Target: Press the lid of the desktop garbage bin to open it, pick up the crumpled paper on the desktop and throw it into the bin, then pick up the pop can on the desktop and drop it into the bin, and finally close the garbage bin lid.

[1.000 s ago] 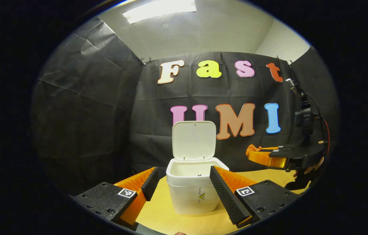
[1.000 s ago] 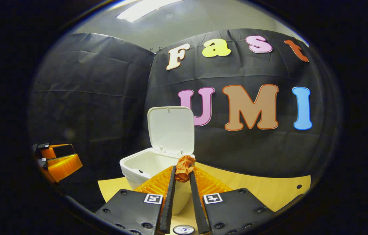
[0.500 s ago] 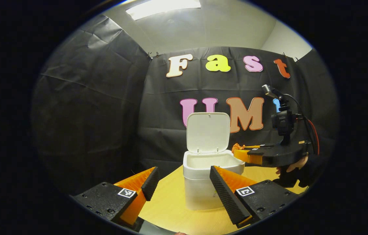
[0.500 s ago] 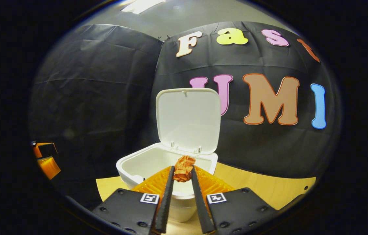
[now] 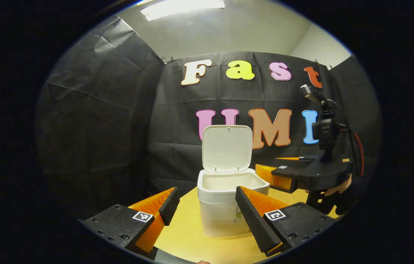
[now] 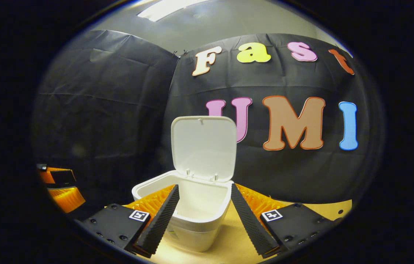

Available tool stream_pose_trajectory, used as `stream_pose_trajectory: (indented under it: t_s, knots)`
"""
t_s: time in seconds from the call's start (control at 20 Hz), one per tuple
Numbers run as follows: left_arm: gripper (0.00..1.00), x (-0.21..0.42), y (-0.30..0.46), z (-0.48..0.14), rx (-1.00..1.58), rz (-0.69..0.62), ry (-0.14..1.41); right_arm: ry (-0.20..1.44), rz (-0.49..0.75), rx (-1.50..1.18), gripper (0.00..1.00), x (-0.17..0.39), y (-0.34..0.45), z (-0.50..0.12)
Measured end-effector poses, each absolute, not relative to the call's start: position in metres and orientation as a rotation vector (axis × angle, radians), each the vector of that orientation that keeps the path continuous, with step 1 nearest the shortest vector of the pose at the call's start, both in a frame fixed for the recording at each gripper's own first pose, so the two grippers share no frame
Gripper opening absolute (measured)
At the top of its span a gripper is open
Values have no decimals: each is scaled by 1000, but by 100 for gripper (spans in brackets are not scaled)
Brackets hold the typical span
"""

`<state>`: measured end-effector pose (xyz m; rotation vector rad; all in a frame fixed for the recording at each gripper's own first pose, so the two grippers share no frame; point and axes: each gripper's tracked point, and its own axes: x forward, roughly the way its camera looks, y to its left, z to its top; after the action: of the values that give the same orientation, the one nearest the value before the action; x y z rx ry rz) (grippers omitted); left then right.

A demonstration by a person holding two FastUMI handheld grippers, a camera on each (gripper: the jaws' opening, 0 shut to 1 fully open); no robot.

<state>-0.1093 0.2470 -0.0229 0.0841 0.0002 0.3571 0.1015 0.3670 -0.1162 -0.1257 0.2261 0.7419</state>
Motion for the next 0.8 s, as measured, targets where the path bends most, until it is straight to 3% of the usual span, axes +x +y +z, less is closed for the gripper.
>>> stream_pose_trajectory:
  t_s: [0.3, 0.4, 0.55, 0.8]
  knots:
    - [98, -77, 200, -25, 78, 243, -4, 144, 590, -98, 94, 106, 272, -74]
    - [95, -66, 182, -28, 73, 200, 1, 141, 532, -94, 98, 105, 236, -69]
    - [98, -50, 152, -34, 69, 132, 10, 154, 443, -87, 95, 104, 185, -66]
    - [95, -23, 107, -56, 62, 32, 49, 171, 292, -77, 95, 93, 102, -66]
